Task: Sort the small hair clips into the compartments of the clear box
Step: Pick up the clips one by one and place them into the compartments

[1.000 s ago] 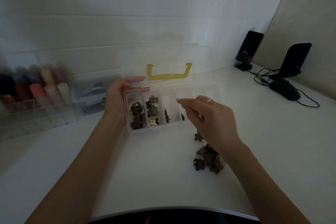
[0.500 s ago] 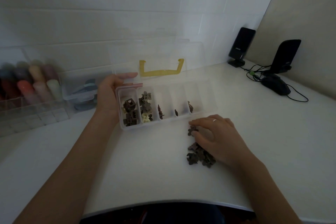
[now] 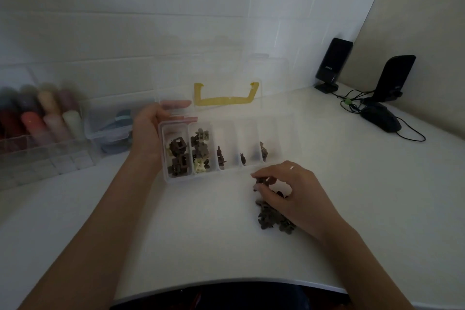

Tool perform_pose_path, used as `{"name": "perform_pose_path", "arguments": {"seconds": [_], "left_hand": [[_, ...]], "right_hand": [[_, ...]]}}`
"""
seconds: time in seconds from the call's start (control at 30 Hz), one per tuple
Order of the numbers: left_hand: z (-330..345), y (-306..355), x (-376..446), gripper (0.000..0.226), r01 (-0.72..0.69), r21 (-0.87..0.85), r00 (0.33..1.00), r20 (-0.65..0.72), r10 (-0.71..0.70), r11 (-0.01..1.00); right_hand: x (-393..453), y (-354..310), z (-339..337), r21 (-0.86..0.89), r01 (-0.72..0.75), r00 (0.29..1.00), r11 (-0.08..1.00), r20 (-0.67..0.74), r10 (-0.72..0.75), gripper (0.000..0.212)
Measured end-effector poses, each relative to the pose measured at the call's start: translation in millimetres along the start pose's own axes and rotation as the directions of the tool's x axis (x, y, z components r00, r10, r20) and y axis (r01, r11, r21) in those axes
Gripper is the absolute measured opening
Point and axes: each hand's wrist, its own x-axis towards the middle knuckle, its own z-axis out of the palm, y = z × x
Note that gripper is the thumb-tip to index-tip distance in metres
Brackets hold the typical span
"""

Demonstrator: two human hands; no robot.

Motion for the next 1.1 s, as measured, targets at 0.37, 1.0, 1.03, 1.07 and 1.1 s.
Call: {"name": "perform_pose_path", "arguments": {"seconds": [0.37, 1.0, 1.03, 1.07, 1.1], "left_hand": [[-12.2, 4.1, 6.7, 0.031, -0.009, 0.047, 0.999, 0.054, 0.006, 0.999], [-8.5, 6.5, 1.8, 0.039, -0.013, 0.065, 0.997, 0.073, 0.009, 0.998], [-9.0, 6.1, 2.4, 0.039, -0.012, 0.065, 0.997, 0.074, 0.007, 0.998], [-9.5, 6.0, 3.0, 0.038, -0.011, 0.061, 0.997, 0.075, 0.006, 0.998], [-9.2, 6.0, 2.9, 0.036, -0.013, 0.053, 0.997, 0.076, 0.009, 0.998]], "right_hand": [[0.1, 2.5, -3.4, -0.056, 0.076, 0.944, 0.996, -0.317, -0.09, 0.024], [1.7, 5.9, 1.4, -0.098, 0.136, 0.947, 0.986, -0.281, -0.159, 0.018], [1.5, 6.4, 1.8, -0.095, 0.14, 0.947, 0.986, -0.28, -0.161, 0.018], [1.0, 6.7, 2.3, -0.086, 0.143, 0.947, 0.986, -0.277, -0.161, 0.018], [0.8, 6.7, 2.6, -0.072, 0.146, 0.948, 0.987, -0.275, -0.161, 0.018]]}}
